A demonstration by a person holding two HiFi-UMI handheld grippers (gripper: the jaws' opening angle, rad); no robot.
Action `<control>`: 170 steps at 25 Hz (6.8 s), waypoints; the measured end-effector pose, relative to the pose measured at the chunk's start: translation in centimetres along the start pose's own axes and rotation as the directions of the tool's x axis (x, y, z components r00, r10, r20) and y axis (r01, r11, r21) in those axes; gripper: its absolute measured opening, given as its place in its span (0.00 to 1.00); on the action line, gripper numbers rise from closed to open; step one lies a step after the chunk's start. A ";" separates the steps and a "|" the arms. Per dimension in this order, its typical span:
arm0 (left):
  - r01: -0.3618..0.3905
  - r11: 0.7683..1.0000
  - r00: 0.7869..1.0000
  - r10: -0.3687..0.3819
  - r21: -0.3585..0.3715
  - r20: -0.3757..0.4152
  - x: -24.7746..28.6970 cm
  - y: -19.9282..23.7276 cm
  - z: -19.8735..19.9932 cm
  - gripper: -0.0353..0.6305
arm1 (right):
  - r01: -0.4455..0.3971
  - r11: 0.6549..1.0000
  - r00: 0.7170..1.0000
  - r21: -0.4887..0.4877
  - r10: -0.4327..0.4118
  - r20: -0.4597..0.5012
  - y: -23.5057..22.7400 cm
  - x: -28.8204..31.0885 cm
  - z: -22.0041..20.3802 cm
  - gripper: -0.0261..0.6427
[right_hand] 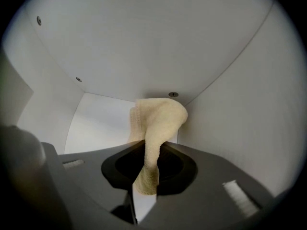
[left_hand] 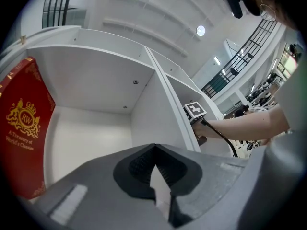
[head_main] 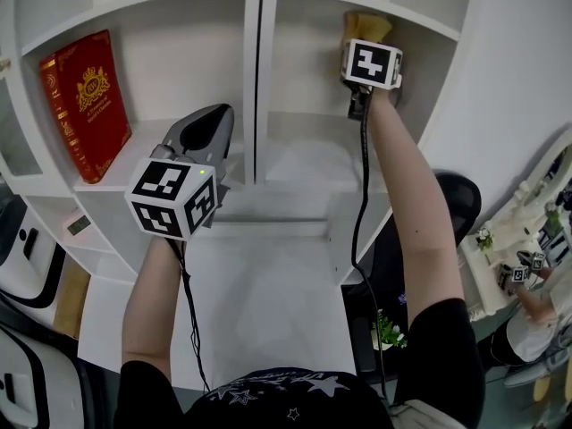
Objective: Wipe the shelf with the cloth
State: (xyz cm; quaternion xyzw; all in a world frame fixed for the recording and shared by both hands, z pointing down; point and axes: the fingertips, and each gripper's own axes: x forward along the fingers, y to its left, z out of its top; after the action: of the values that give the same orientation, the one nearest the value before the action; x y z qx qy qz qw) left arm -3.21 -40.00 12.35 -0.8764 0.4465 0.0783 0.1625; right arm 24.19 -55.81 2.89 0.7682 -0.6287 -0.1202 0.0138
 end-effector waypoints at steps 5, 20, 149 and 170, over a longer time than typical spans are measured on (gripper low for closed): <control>-0.003 1.000 1.000 0.003 -0.001 -0.001 -0.3 0.2 -0.2 0.06 | 0.015 1.000 1.000 -0.011 -0.015 -0.011 -0.1 -0.3 -0.3 0.16; -0.032 0.999 0.999 0.032 -0.012 -0.002 -2.3 0.1 0.4 0.06 | -0.255 0.962 0.965 -0.100 0.260 0.040 9.7 -3.9 -0.1 0.16; -0.018 0.998 0.994 0.012 -0.055 -0.108 -4.5 -2.3 -2.9 0.06 | -0.104 0.983 0.941 0.148 0.145 -0.305 3.0 -1.8 -12.8 0.17; 0.153 0.987 0.985 -0.156 -0.058 -0.070 -4.3 1.6 -0.6 0.06 | 0.081 0.996 0.985 0.030 -0.075 -0.154 1.8 -6.2 -3.4 0.17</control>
State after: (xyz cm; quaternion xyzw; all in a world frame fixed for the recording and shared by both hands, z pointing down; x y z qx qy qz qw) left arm -7.05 -37.87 13.75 -0.9147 0.3807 0.0445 0.1281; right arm 22.05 -50.64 7.58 0.7993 -0.5972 -0.0503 0.0432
